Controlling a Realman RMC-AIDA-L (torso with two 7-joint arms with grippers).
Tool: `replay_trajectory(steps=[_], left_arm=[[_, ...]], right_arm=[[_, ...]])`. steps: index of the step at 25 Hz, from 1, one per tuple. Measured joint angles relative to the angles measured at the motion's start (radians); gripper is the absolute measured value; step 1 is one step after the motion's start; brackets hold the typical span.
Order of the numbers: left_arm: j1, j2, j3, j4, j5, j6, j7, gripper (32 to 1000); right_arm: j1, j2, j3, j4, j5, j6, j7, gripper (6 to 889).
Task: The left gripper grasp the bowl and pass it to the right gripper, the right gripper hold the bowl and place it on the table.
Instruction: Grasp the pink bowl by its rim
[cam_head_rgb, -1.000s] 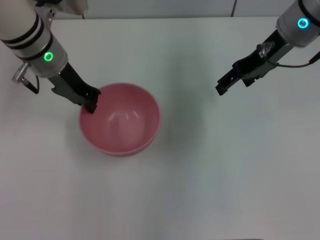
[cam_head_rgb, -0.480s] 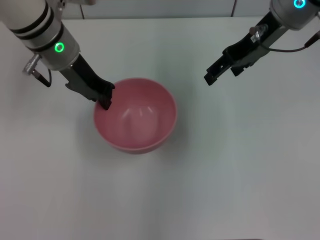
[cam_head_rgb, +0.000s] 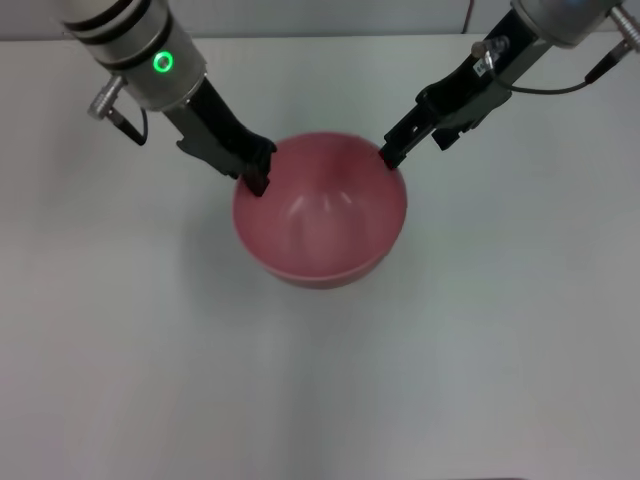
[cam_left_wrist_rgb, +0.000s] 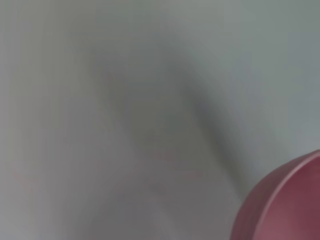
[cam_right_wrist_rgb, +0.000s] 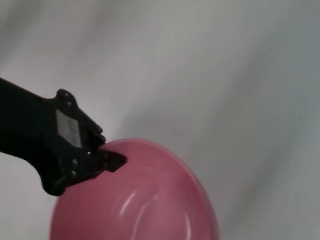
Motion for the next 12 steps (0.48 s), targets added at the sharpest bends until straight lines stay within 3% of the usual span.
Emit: replay_trajectory(steps=[5,12], left_arm=[[-0.036,-0.0070,0.000,0.002,-0.013,0.000,0.006,49],[-0.054,-0.0105,0.000,0.004,-0.021,0.005,0.012,50]], right_arm=[[0.001,0.002,0.000,0.000,0.000,0.007,0.005,876],[0.003,0.010,-0.001,0.000,0.000,0.014,0.006,876]])
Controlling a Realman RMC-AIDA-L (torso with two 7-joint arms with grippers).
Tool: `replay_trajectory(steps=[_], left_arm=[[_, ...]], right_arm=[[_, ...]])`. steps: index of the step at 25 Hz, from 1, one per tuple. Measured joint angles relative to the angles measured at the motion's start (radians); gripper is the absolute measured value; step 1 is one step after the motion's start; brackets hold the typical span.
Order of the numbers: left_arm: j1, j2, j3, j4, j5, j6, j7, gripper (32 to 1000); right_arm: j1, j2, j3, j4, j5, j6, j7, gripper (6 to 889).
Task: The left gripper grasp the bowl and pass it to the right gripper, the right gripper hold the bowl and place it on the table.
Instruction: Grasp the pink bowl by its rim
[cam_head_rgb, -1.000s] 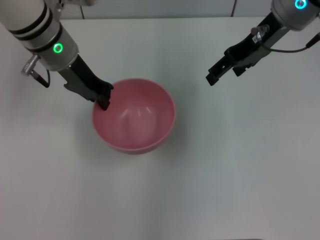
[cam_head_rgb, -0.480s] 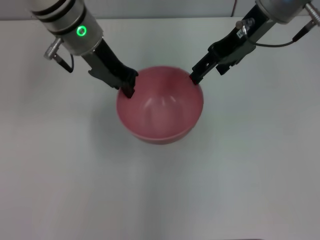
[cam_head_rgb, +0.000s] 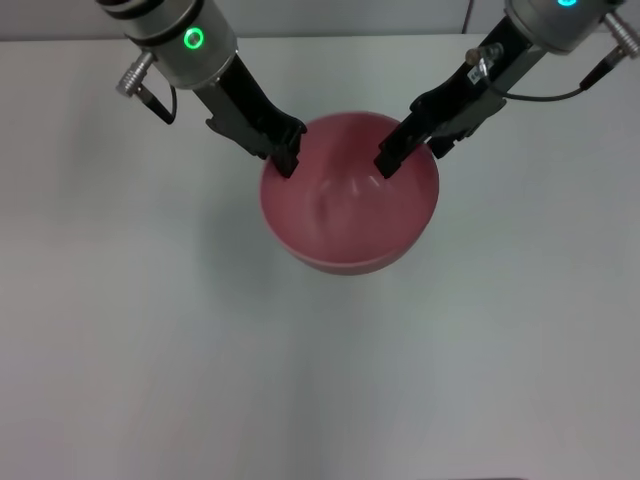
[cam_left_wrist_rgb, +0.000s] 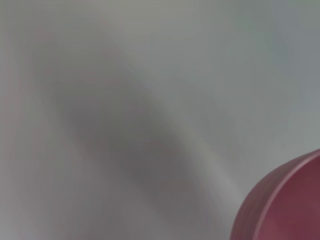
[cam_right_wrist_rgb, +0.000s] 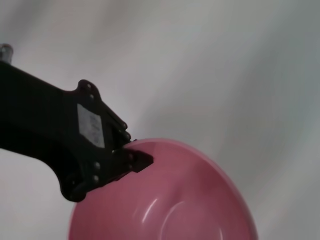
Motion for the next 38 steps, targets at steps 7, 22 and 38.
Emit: replay_trajectory(steps=[7,22,38], left_arm=[[-0.009,-0.0021,0.001,0.001,-0.016,-0.007,0.000,50],[-0.016,-0.0017,0.003,0.002,-0.024,-0.009,0.002,52],[-0.023,-0.0039,0.002,0.002,-0.026,-0.018,0.003,53]], right_arm=[[0.001,0.010,-0.008,0.008,-0.005,-0.001,-0.006,876],[-0.004,0.011,-0.054,0.009,-0.013,-0.023,-0.008,423],[-0.009,0.008,-0.065,0.009,-0.014,-0.037,-0.008,145]])
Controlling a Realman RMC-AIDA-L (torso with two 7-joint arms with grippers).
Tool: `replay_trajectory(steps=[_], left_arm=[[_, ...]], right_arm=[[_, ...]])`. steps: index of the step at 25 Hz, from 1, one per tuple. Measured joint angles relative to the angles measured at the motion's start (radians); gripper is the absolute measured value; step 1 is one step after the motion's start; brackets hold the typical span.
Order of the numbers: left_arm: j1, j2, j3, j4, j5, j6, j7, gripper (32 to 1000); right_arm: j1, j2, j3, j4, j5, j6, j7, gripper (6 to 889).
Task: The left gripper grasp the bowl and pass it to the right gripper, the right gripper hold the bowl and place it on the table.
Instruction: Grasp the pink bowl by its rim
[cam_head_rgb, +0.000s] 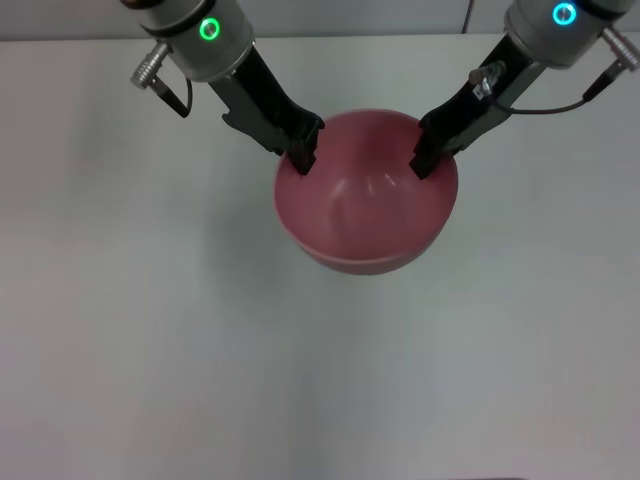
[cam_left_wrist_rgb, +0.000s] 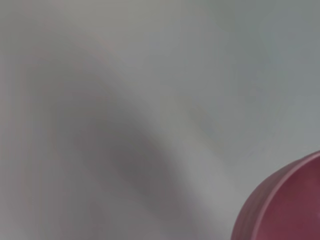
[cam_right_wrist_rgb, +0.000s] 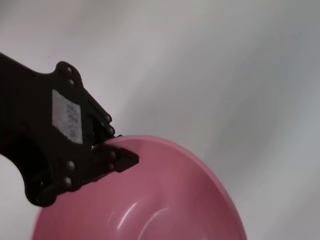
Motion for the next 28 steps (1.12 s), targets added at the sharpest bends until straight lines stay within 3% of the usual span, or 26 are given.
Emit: replay_trajectory(steps=[11,22,27,28], left_arm=[[0.002,-0.0073,0.003,0.025,-0.016,-0.005,0.000,54],[0.012,-0.0071,-0.001,0.051,-0.046,-0.021,-0.001,281],[0.012,-0.0070,0.000,0.056,-0.056,-0.034,0.000,492],[0.012,-0.0069,0.001,0.063,-0.058,-0.043,0.000,618]], right_arm=[[-0.003,-0.004,-0.008,0.000,0.002,-0.008,0.000,100],[-0.013,-0.003,-0.012,0.000,-0.008,-0.012,0.000,34],[-0.015,-0.003,-0.012,0.000,-0.008,-0.011,0.000,27],[-0.016,-0.003,-0.012,0.000,-0.008,-0.011,0.000,26]])
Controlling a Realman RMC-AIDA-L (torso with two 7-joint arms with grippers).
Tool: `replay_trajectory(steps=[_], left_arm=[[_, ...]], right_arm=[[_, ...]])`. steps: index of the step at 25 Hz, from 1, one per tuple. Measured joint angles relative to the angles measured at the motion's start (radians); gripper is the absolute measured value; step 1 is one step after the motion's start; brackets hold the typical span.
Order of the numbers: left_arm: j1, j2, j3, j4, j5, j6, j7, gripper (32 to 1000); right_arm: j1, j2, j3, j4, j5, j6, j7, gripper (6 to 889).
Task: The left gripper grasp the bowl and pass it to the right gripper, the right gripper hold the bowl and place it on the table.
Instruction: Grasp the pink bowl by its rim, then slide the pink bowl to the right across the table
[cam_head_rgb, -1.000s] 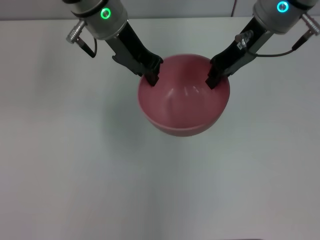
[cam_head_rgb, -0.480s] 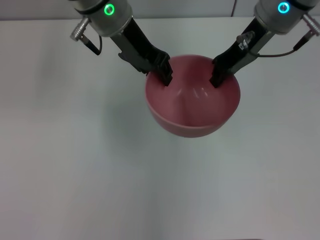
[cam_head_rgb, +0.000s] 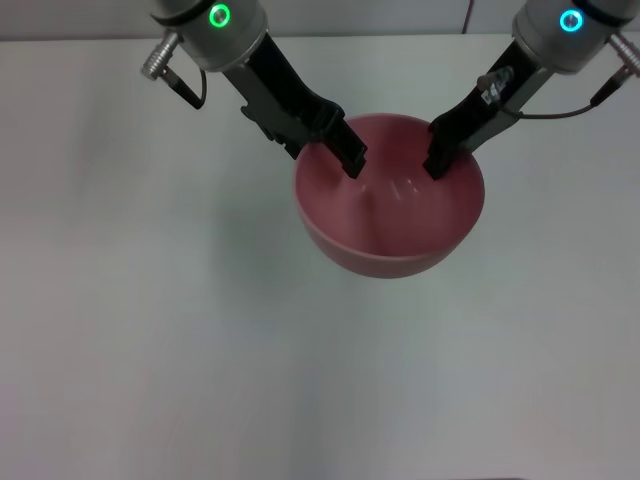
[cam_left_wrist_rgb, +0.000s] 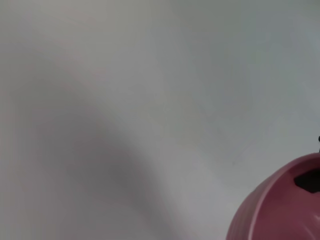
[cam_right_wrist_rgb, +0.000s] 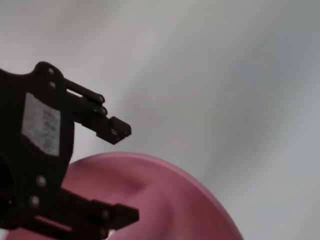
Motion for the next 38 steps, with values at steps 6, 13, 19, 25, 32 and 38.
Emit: replay_trajectory(steps=[6,13,19,25,32,38], left_arm=[[0.003,-0.0026,0.006,0.042,-0.018,-0.047,-0.006,847],[0.003,0.0016,0.008,0.059,-0.011,-0.062,-0.008,862],[0.010,-0.0008,0.009,0.123,-0.009,-0.104,-0.021,862],[0.011,-0.0023,0.009,0.165,-0.010,-0.130,-0.033,863],[0.011,-0.0001,0.010,0.223,0.008,-0.164,-0.048,863],[0.012,-0.0006,0.011,0.274,0.017,-0.192,-0.054,863]], right_arm=[[-0.002,0.000,0.000,0.000,0.000,0.000,0.000,26],[-0.014,-0.001,0.000,0.002,-0.002,0.000,-0.001,27],[-0.025,-0.006,0.000,0.002,-0.002,0.000,-0.001,26],[-0.038,-0.009,-0.001,0.001,-0.003,-0.004,-0.001,27],[-0.044,-0.009,-0.005,0.001,-0.016,-0.009,-0.001,29],[-0.061,-0.011,-0.005,0.001,-0.016,-0.014,-0.005,31]])
